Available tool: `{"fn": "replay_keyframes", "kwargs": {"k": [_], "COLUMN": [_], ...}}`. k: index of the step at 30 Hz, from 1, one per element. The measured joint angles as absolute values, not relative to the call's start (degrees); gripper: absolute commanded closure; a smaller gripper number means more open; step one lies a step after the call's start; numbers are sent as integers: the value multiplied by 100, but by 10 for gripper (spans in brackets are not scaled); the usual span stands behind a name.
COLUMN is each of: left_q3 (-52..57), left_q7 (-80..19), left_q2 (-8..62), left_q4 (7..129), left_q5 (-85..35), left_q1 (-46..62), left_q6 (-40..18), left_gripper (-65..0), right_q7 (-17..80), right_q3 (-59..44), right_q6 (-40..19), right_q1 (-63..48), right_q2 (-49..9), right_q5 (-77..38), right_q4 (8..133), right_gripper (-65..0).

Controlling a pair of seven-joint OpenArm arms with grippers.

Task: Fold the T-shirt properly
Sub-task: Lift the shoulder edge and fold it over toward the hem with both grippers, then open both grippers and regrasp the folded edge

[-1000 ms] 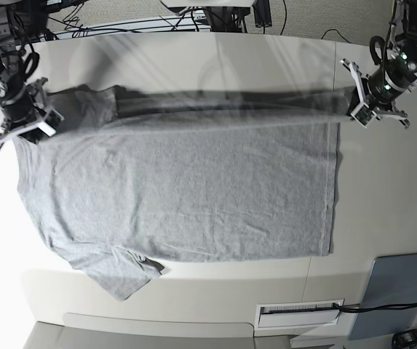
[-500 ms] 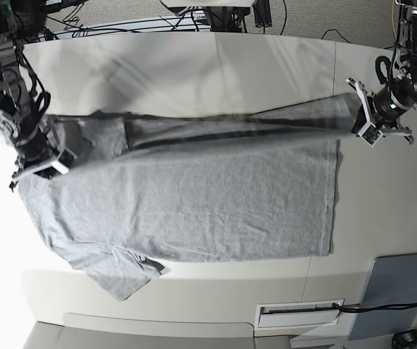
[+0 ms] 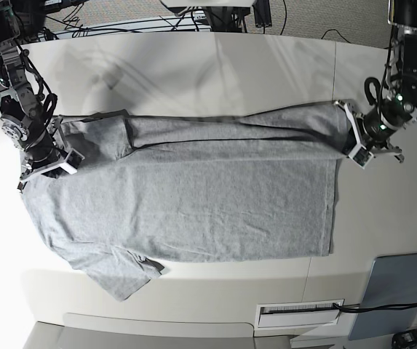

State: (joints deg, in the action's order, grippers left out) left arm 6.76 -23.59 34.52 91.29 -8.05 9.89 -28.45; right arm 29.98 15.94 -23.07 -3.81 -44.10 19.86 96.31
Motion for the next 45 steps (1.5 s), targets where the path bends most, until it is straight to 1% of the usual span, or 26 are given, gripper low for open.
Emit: {"fn": "replay_keyframes", "kwargs": {"k": [3, 19, 23, 29, 31, 32, 33, 35, 36, 37, 38, 39, 40, 43, 44, 45], "left_q3": [676, 676, 676, 676, 676, 676, 676, 676, 676, 676, 676, 676, 676, 676, 676, 676], "left_q7": [-2359, -2381, -2589, -2598, -2622, -2646, -2681, -2681, -2681, -2683, -2685, -2683, -2700, -2838, -2989, -3133], "left_q2": [3428, 3212, 3210, 3210, 3210, 3210, 3210, 3210, 3210, 3212, 3210, 3210, 3214, 3245, 3251, 3256], "left_q4": [8923, 8901, 8901, 8901, 8901, 8901, 8901, 8901, 8901, 8901, 8901, 8901, 8901, 8901, 8901, 8901], "left_q5": [-805, -849, -843, -845, -845, -847, -845, -849, -840, -845, -845, -843, -845, -891, -985, -1157], "left_q1": [812, 202, 213, 266, 276, 283, 283, 283, 283, 283, 285, 285, 285, 283, 281, 283], "left_q6": [-2856, -2897, -2899, -2895, -2897, -2895, -2895, -2895, -2893, -2893, -2860, -2821, -2753, -2558, -2523, -2502], "left_gripper": [0, 0, 0, 0, 0, 0, -16, -142, -201, -253, -292, -316, -322, -319, -310, -286], "right_q7": [3107, 3260, 3258, 3260, 3380, 3411, 3428, 3430, 3433, 3437, 3439, 3437, 3452, 3671, 3734, 3844], "right_q3": [1594, 1594, 1594, 1594, 1594, 1594, 1594, 1594, 1592, 1592, 1592, 1592, 1592, 1592, 1592, 1592], "right_q6": [-1741, -1734, -1732, -1732, -1734, -1734, -1734, -1730, -1730, -1719, -1712, -1710, -1623, -1184, -1107, -1087], "right_q1": [-379, -331, -329, -314, -314, -314, -316, -314, -311, -311, -311, -311, -314, -303, -301, -301], "right_q2": [-4397, -4383, -4383, -4381, -4381, -4381, -4381, -4381, -4383, -4383, -4383, -4383, -4383, -4383, -4388, -4394], "right_q5": [2158, 2110, 2110, 2108, 1918, 1868, 1798, 1806, 1811, 1809, 1806, 1804, 1789, 1516, 1393, 1164], "right_q4": [9631, 9629, 9629, 9629, 9629, 9629, 9629, 9629, 9629, 9629, 9629, 9629, 9629, 9629, 9629, 9629], "right_gripper": [0, 0, 0, 0, 0, -13, -71, -200, -251, -284, -292, -292, -292, -291, -290, -273]}}
